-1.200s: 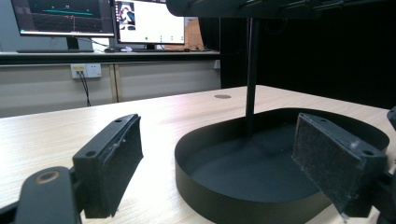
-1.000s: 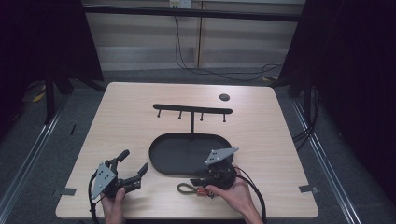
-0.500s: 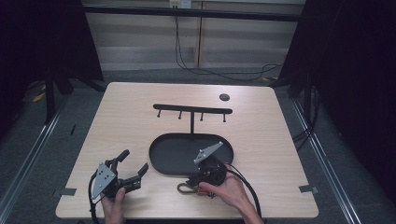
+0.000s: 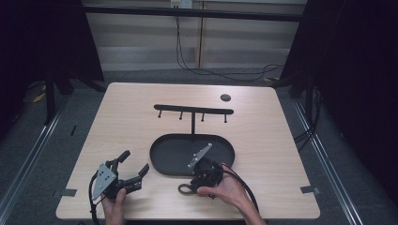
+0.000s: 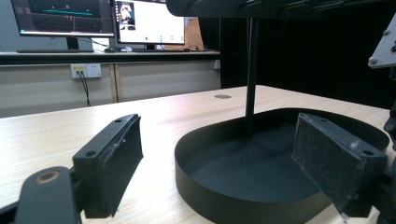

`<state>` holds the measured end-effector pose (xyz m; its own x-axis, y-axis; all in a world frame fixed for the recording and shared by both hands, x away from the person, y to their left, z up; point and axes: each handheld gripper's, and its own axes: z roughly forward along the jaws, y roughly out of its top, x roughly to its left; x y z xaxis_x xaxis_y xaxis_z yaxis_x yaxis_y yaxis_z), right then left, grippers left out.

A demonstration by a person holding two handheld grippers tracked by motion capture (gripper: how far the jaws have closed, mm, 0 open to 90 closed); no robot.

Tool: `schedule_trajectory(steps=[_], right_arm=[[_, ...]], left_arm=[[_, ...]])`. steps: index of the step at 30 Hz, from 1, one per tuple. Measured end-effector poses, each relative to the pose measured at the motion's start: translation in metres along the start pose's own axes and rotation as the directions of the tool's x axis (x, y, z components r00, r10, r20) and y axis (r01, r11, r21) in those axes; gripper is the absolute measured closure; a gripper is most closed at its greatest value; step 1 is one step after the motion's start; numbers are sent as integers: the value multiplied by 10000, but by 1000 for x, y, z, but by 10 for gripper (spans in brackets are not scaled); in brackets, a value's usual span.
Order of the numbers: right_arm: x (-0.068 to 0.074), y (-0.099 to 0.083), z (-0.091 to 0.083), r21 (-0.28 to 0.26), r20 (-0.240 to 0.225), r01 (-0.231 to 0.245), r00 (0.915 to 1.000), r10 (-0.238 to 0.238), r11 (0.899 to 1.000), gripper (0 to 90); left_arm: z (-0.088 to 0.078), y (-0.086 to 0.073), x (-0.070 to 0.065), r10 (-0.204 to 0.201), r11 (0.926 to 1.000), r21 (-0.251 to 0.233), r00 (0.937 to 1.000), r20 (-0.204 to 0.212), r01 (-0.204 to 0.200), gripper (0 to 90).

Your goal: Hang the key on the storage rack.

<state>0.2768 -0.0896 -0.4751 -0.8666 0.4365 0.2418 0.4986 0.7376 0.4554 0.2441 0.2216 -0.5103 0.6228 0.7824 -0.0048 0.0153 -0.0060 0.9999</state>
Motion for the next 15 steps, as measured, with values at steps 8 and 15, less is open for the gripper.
schedule_trajectory(steps=[8,15], right_arm=[[3,4,3,454,52,97,9999,-99,9989,802],[6,5,5,595,223,333,9991,-347,9977,805]], left_arm=[[0,0,0,-9,10000,0,10000,17,9,156],[0,0,0,-6,10000,2,10000,32,6,156]])
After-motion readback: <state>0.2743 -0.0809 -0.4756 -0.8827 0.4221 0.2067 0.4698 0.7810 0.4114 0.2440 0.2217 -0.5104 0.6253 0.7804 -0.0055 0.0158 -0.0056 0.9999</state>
